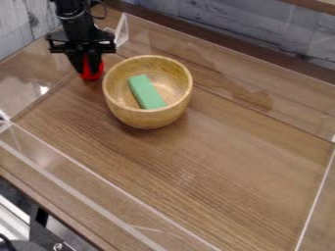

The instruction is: Move the red fruit to the left side of the table

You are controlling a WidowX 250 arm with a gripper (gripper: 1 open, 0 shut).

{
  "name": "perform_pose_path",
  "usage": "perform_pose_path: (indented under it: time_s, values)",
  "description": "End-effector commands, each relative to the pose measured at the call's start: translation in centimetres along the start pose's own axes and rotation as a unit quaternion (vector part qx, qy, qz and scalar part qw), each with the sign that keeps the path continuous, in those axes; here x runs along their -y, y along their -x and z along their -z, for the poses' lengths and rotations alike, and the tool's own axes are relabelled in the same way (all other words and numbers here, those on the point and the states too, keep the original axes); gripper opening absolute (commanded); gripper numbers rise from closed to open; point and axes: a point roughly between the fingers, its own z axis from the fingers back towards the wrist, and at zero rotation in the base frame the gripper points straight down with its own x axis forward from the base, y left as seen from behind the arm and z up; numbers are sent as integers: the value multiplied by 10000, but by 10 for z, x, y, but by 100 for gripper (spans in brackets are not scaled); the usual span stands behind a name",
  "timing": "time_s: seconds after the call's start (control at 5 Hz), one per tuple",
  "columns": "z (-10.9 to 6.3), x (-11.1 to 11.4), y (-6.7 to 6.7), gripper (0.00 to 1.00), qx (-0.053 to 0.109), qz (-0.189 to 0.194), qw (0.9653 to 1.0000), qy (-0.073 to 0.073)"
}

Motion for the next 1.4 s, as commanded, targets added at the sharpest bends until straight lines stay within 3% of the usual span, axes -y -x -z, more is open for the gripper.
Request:
perform_pose_path:
  time_s: [0.0, 0.4, 0.8, 1.0, 1.2]
  values:
    - [-25, -9, -11, 0, 367, -296, 9988, -142]
    - [-29, -7, -9, 0, 370, -771, 9960, -274]
    - [-25, -6, -6, 0, 377, -741, 9962, -250]
    - [-27, -6, -7, 100, 375, -625, 9971, -210]
    - [-29, -6, -10, 100, 380, -504, 9979, -158]
